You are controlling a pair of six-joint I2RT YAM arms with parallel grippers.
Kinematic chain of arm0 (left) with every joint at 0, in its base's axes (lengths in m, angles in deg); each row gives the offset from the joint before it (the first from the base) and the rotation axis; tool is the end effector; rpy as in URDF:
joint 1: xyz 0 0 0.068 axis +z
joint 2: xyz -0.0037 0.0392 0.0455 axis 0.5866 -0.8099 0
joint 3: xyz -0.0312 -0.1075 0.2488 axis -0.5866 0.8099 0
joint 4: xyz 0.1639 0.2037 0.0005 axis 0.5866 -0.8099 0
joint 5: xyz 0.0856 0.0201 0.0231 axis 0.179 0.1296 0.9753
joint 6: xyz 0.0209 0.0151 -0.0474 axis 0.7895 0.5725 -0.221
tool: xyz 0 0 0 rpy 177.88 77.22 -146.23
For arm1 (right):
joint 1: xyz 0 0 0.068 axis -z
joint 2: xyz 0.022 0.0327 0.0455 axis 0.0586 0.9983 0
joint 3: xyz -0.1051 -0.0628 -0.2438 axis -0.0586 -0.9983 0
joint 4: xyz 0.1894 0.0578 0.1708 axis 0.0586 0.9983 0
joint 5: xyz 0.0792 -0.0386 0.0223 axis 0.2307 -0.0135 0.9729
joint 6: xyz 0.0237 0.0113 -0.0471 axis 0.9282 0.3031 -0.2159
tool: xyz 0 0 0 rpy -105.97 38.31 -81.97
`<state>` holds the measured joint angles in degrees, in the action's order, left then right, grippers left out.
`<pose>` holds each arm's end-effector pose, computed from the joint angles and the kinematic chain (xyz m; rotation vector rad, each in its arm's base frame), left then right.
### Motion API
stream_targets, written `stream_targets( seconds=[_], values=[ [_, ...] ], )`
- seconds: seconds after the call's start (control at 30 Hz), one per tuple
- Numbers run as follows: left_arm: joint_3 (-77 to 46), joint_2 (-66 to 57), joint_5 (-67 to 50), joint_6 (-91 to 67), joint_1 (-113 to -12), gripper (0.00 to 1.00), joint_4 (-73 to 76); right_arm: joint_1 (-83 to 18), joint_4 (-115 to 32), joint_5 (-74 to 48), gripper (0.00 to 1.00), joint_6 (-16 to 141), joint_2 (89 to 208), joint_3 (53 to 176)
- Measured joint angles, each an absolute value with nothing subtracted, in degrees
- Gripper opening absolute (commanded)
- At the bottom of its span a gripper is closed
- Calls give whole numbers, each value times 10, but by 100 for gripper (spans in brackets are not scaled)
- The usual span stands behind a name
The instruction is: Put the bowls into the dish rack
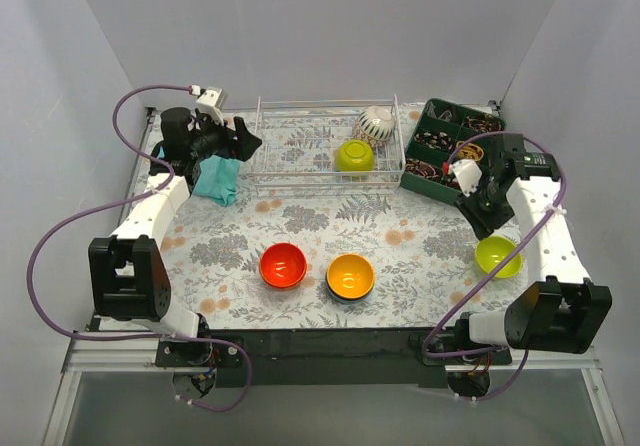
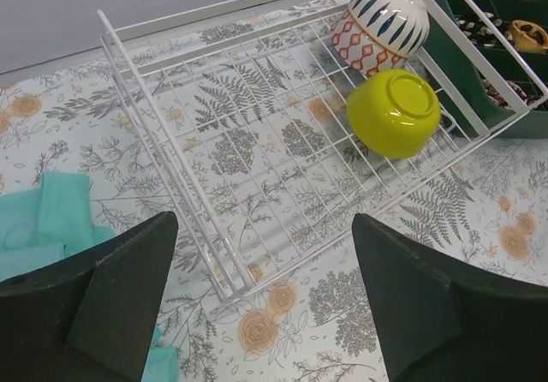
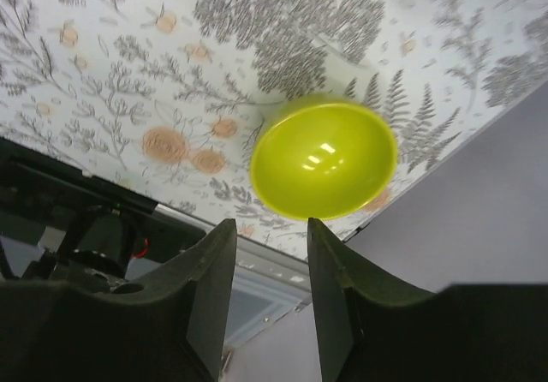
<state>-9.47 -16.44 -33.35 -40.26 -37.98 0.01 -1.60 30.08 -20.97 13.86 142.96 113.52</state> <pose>0.3528 -0.0323 0.3119 -0.2422 1.9818 -1.0372 0.2318 -0.0072 0.3219 -0.9737 2.6891 -0.1601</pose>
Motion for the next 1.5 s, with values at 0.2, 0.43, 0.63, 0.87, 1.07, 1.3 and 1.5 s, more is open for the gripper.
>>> stream_targets(
  seconds=[0.2,0.43,0.63,0.87,1.07,1.3,1.5],
  values=[
    [-76,-147,-327,-402,-380,84,-1,-16,320,-227,47,130,1433,1051],
    [-72,-131,-323,-398,-380,84,-4,-16,307,-222,46,136,1490,1047],
    [-63,-118,-320,-398,-380,84,-11,-16,279,-222,46,151,1543,1029],
    [-59,-105,-317,-396,-380,84,-30,-16,254,-223,47,169,1574,1013],
    [-59,-102,-315,-393,-380,84,-39,-15,243,-232,46,180,1576,1005],
    [-57,-101,-316,-393,-380,84,-43,-7,214,-261,46,183,1577,997],
    [-54,-86,-318,-393,-380,84,-44,2,193,-295,44,188,1578,987]
  ],
)
